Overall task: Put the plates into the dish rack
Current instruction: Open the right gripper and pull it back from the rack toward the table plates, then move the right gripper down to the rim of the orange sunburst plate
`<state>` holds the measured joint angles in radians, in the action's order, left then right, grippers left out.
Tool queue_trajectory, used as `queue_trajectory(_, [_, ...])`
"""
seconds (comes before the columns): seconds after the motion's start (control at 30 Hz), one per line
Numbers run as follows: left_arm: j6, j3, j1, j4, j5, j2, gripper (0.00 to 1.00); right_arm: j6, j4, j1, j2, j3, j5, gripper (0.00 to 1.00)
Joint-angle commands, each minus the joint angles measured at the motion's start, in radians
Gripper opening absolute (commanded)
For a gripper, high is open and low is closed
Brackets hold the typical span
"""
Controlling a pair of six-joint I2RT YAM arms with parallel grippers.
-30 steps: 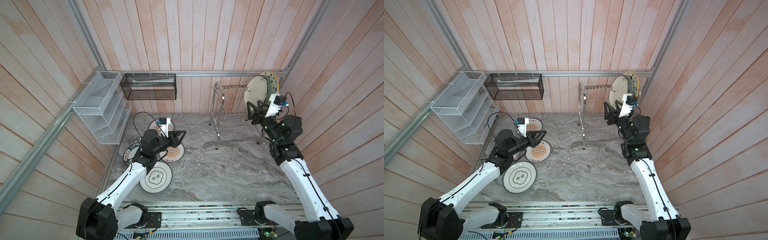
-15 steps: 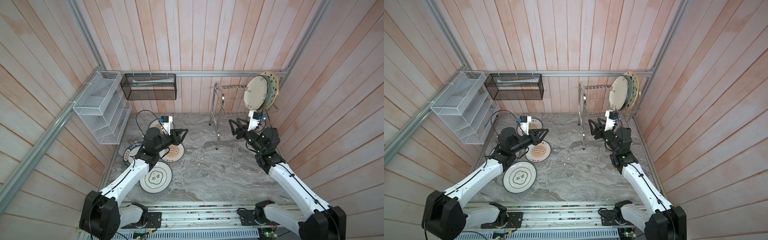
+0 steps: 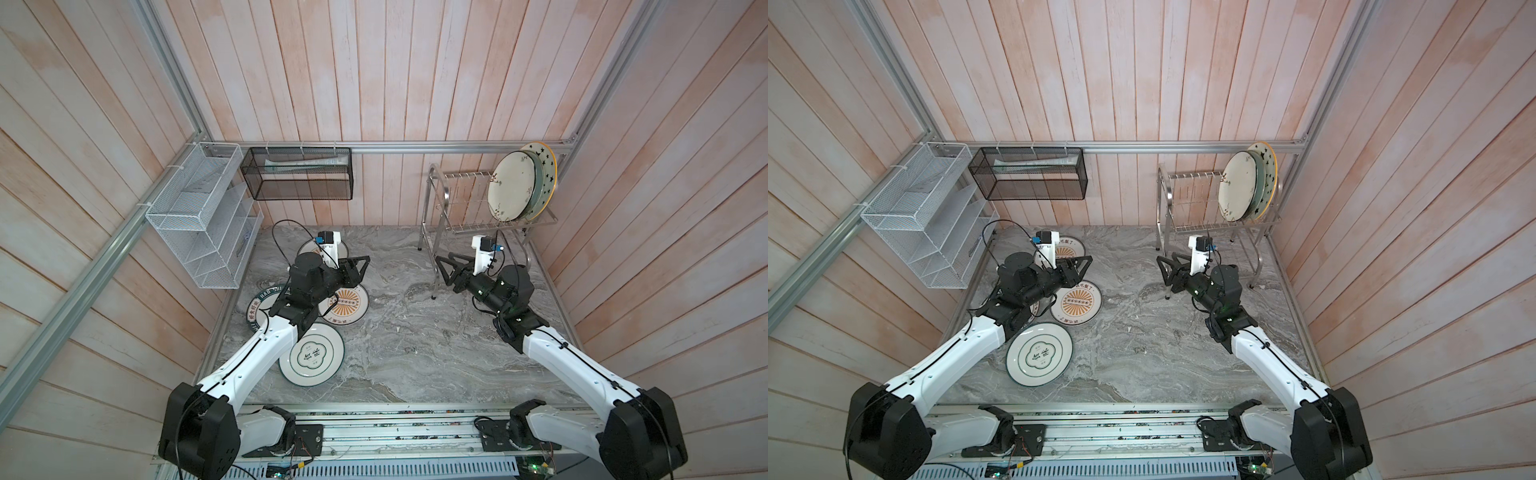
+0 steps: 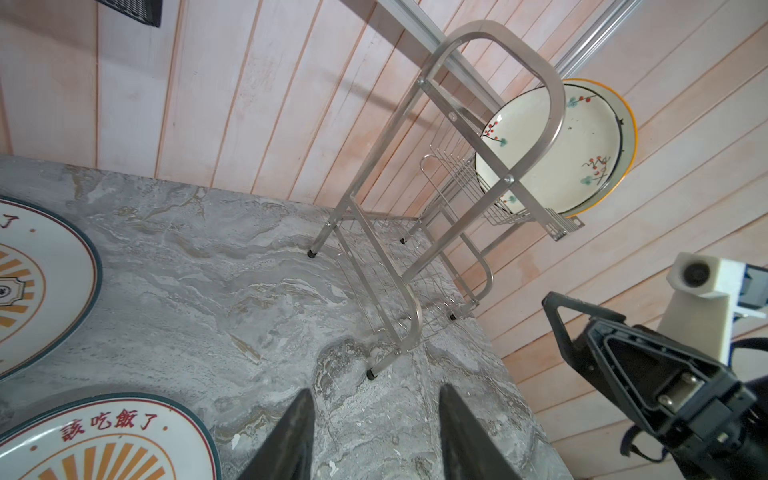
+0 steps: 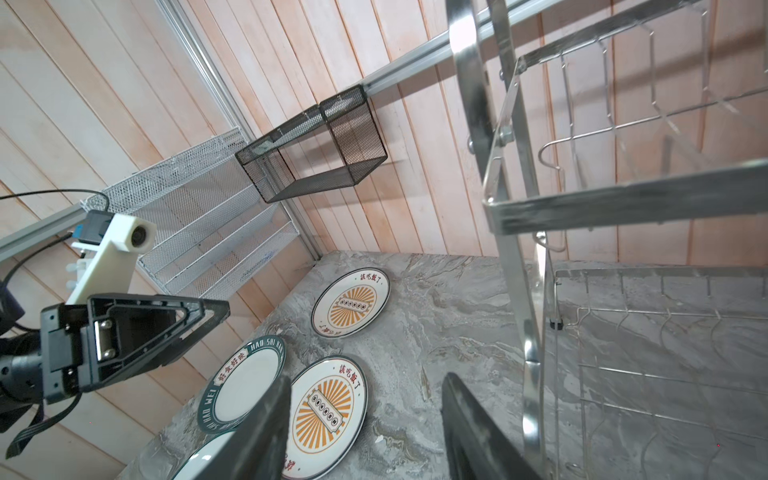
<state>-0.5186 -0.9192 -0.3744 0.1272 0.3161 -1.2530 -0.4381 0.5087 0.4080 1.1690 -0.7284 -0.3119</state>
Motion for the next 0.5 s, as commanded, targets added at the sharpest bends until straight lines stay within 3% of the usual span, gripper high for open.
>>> queue_trajectory(0.0, [0.036,-0.048,-0.003,-0.078,-0.076,0.005,0.49,-0.024,0.040,0.032,0.026,0.015,0.007,0.58])
queue_trajectory(0.3, [0.128,-0.148,0.008,-0.339,-0.198,0.017,0.50,-0.148,0.123,0.070,0.103,0.066,-0.001,0.57])
queue_trajectory(0.47, [0.120,-0.106,0.040,-0.386,-0.202,0.045,0.50,-0.186,0.167,0.088,0.152,0.077,-0.023,0.56])
